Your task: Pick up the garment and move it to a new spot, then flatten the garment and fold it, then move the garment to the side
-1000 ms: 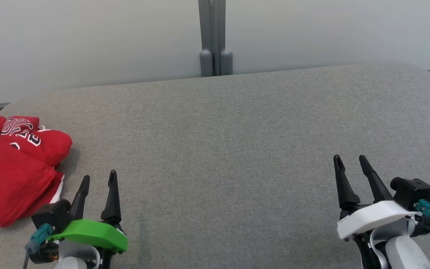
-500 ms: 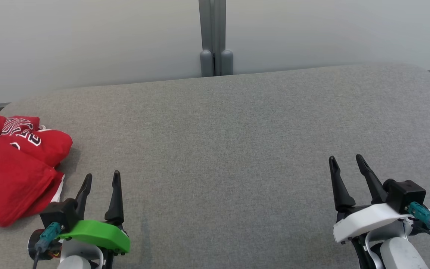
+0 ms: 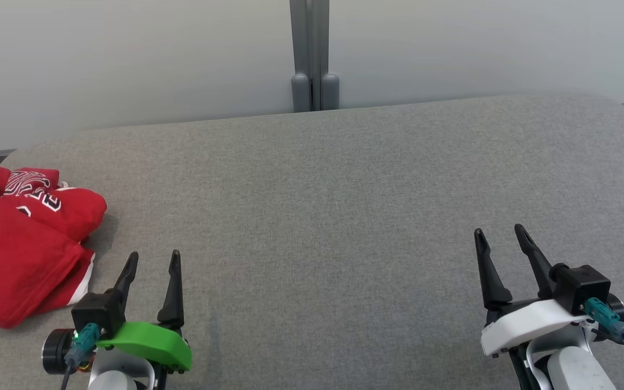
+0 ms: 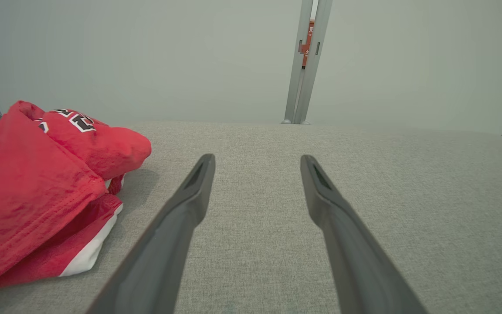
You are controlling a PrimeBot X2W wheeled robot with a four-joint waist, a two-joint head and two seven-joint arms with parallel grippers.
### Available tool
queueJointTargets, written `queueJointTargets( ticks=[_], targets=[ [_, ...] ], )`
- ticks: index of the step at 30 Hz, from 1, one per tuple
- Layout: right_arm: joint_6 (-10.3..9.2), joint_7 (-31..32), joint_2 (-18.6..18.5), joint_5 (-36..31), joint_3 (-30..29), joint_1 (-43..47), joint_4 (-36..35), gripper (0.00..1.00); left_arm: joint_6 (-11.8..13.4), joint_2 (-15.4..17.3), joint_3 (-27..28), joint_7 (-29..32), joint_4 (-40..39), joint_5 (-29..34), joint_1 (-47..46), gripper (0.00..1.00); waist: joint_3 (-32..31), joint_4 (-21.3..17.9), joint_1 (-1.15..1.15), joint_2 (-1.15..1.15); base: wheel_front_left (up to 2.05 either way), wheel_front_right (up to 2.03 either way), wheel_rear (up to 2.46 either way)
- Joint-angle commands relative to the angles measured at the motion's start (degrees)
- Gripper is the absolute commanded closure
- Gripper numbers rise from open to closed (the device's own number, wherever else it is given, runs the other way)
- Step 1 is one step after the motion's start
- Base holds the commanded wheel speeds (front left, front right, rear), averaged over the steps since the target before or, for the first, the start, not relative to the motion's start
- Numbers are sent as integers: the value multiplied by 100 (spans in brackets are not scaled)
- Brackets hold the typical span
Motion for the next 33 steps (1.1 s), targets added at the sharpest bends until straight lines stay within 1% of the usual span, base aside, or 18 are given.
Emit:
queueJointTargets(
  ticks=[1,6,12,16,22,33],
  targets=[
    [3,-67,-7,-114,1,49,7,0,16,20,-9,-55,17,107,-95,0,-4,6,0,0,0,0,0],
    [2,-109,1,-254,12,60,25,0,27,2,-8,-108,34,267,-87,0,-8,24,0,0,0,0,0],
    [2,-102,16,-156,-23,69,52,0,25,-14,49,-96,34,187,-80,0,-1,71,0,0,0,0,0],
    [2,-98,17,-117,-12,78,40,0,56,-32,94,-95,3,155,-88,0,17,198,0,0,0,0,0],
    [2,-65,4,-74,78,58,-49,0,112,-40,192,-94,-36,122,-120,0,67,591,0,0,0,0,0],
    [1,59,-9,-87,155,-83,-300,0,165,-16,433,-88,-89,94,-171,0,268,1631,0,0,0,0,0]
  ],
)
